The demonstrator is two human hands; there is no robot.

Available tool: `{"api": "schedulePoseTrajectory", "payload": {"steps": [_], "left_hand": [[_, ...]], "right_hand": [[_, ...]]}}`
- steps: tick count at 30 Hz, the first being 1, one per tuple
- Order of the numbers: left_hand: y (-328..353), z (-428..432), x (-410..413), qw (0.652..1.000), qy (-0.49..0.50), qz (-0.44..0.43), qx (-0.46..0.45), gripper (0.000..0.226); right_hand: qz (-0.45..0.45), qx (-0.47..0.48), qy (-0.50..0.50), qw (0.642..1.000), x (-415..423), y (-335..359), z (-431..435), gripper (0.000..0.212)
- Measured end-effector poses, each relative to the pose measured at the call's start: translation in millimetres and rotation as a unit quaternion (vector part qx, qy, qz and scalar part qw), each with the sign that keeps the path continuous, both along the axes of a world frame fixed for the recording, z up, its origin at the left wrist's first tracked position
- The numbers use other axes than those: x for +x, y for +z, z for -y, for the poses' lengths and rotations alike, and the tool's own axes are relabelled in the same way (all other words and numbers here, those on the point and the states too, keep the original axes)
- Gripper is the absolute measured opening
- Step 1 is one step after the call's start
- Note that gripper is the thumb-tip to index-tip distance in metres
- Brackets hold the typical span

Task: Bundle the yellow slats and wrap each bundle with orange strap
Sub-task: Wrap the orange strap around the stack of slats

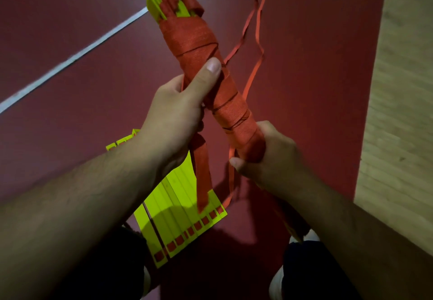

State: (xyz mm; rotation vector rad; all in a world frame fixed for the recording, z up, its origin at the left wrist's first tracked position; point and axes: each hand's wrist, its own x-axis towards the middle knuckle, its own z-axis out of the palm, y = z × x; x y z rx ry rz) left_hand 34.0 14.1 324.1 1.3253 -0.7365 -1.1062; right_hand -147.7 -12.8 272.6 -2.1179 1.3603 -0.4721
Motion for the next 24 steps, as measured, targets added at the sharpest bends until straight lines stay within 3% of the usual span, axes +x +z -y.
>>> {"api": "schedulePoseTrajectory", "payload": {"steps": [5,8,12,16,19,24], "left_hand": [[9,-2,6,0.991,-0.026,-0.103,-0.085,0.063],[10,-5,7,0.988,-0.064,-0.097,-0.102,0.072],[5,-8,6,0.986,-0.106,-0.070,-0.109,0.040],[7,-6,9,0.982,-0.126,-0.077,-0.114,0.031],[7,-3,14,0.988,-0.115,-0.078,-0.070,0.033],[-4,-3,17,0.991,-0.130,0.017,-0.016,0.033]], "right_hand": [[0.119,0.152,0.071,0.979,-3,13,3,0.047],[0.123,0.232,0.100,0.960,-6,9,9,0.048],[0.123,0.276,0.142,0.943,-6,5,8,0.032],[0.151,0.230,0.113,0.955,-5,8,4,0.026],[0.108,0.130,0.037,0.985,-5,7,3,0.040],[0.070,0.070,-0.053,0.994,-9,5,5,0.041]]}}
